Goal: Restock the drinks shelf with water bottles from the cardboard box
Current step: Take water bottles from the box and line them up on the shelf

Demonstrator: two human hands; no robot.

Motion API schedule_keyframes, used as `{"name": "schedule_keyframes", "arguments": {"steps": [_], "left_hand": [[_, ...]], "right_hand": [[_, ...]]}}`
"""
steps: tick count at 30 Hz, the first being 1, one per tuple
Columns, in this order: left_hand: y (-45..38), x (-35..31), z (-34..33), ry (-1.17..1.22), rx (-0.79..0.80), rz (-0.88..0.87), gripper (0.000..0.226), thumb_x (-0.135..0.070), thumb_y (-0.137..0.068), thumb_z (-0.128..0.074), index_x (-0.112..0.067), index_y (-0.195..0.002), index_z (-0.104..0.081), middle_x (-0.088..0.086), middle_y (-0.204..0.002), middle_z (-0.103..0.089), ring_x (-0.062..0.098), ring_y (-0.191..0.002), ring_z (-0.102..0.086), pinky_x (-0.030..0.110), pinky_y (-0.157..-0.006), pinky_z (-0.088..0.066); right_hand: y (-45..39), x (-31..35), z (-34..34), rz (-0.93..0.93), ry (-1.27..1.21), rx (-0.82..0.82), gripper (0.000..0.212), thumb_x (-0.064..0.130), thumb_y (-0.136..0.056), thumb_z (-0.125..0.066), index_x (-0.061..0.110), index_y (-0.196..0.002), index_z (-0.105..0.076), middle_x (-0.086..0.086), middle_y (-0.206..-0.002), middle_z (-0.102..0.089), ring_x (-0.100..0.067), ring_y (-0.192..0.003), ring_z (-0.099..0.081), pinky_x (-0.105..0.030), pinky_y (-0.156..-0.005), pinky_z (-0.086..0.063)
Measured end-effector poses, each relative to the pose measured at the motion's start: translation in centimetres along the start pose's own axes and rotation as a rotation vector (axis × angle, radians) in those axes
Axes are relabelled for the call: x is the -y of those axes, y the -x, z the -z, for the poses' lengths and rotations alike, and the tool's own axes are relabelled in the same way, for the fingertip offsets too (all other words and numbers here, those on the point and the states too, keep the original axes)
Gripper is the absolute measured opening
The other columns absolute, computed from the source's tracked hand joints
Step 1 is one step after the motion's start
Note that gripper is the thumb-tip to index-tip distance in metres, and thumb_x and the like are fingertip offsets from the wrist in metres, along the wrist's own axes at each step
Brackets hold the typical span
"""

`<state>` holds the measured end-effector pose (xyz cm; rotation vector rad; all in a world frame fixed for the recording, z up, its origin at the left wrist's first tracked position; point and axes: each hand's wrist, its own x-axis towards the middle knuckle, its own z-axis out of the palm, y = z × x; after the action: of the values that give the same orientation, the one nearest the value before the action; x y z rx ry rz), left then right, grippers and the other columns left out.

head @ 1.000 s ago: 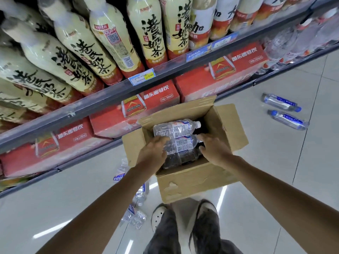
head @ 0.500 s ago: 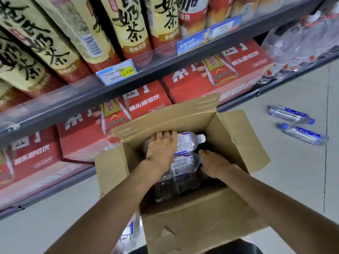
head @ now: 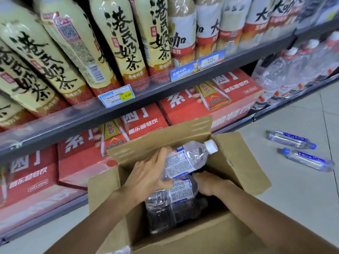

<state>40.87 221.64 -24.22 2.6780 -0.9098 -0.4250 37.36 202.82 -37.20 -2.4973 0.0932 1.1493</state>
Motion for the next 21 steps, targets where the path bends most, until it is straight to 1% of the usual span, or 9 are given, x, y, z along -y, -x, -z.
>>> {"name": "schedule_keyframes", "arguments": {"steps": [3,5,7,10,12,15,16,18,21], "left_hand": [[0.7,-1.3,2.2,0.166,-0.161,-0.002,0.074,-0.056,-0.07,-0.072,-0.041,-0.117,-0.018,-0.02,-0.126,-0.052,0.009,-0.11,-0.058,0.029,-0.086,-0.047],[0.7,-2.4,4.4,0.275,-0.276,-0.021,0.07,-0.048,-0.066,-0.076,-0.045,-0.112,-0.024,-0.025,-0.107,-0.056,0.004,-0.094,-0.059,0.02,-0.074,-0.046],[0.2,-3.4,6.9,0.372,-0.4,-0.036,0.066,-0.043,-0.063,-0.077,-0.046,-0.107,-0.029,-0.02,-0.095,-0.061,0.005,-0.081,-0.061,0.022,-0.067,-0.049],[-0.4,-5.1,11.1,0.517,-0.593,-0.057,0.064,-0.05,-0.059,-0.075,-0.038,-0.11,-0.037,-0.022,-0.105,-0.062,0.001,-0.088,-0.066,0.029,-0.073,-0.055],[-0.4,-6.2,14.0,0.582,-0.681,-0.101,0.065,-0.047,-0.059,-0.078,-0.033,-0.11,-0.04,-0.025,-0.107,-0.061,-0.002,-0.092,-0.065,0.022,-0.074,-0.054],[-0.1,-7.4,18.1,0.65,-0.749,-0.183,0.062,-0.03,-0.065,-0.082,-0.029,-0.111,-0.041,-0.026,-0.107,-0.062,-0.003,-0.097,-0.065,0.011,-0.074,-0.051],[-0.1,-7.7,19.4,0.649,-0.769,-0.215,0.062,-0.027,-0.067,-0.082,-0.027,-0.114,-0.041,-0.023,-0.11,-0.062,0.0,-0.101,-0.064,0.016,-0.079,-0.052],[0.1,-8.2,21.7,0.638,-0.821,-0.282,0.062,-0.024,-0.07,-0.08,-0.019,-0.118,-0.041,-0.019,-0.113,-0.06,0.006,-0.106,-0.063,0.03,-0.088,-0.053],[0.6,-9.3,25.1,0.64,-0.909,-0.378,0.06,-0.025,-0.071,-0.075,-0.016,-0.12,-0.042,-0.015,-0.115,-0.062,0.009,-0.107,-0.063,0.029,-0.088,-0.051]], "right_hand": [[0.4,0.4,1.2,0.01,0.081,0.003,0.033,0.025,-0.094,-0.049,0.013,-0.124,-0.054,-0.011,-0.131,-0.058,-0.03,-0.116,-0.06,-0.034,-0.091,-0.047],[1.1,1.1,3.1,0.052,0.149,0.019,0.039,0.019,-0.093,-0.052,0.011,-0.132,-0.047,-0.014,-0.135,-0.054,-0.033,-0.119,-0.057,-0.034,-0.092,-0.046],[2.0,2.1,5.4,0.102,0.214,0.04,0.038,0.008,-0.091,-0.052,0.008,-0.129,-0.049,-0.017,-0.132,-0.056,-0.033,-0.116,-0.058,-0.035,-0.088,-0.047],[3.1,4.0,8.8,0.204,0.229,0.061,0.03,0.001,-0.088,-0.049,0.003,-0.116,-0.058,-0.019,-0.12,-0.062,-0.032,-0.098,-0.062,-0.031,-0.072,-0.043],[4.4,5.6,11.1,0.275,0.22,0.115,0.033,0.005,-0.09,-0.051,0.004,-0.123,-0.057,-0.016,-0.121,-0.063,-0.031,-0.099,-0.062,-0.027,-0.066,-0.038],[7.6,8.4,15.3,0.396,0.142,0.17,0.03,0.015,-0.088,-0.058,0.011,-0.117,-0.062,-0.001,-0.102,-0.068,-0.019,-0.093,-0.058,-0.024,-0.069,-0.041],[9.2,9.4,17.1,0.428,0.083,0.182,0.028,0.015,-0.088,-0.058,0.009,-0.115,-0.062,-0.004,-0.102,-0.07,-0.019,-0.09,-0.058,-0.025,-0.071,-0.042],[13.2,10.7,21.0,0.516,-0.03,0.145,0.028,0.01,-0.097,-0.05,-0.001,-0.122,-0.057,-0.02,-0.117,-0.067,-0.017,-0.083,-0.06,-0.028,-0.079,-0.044],[21.2,11.9,27.0,0.715,-0.199,-0.033,0.028,0.014,-0.102,-0.045,-0.002,-0.12,-0.059,-0.015,-0.11,-0.07,-0.015,-0.091,-0.067,-0.027,-0.086,-0.051]]}}
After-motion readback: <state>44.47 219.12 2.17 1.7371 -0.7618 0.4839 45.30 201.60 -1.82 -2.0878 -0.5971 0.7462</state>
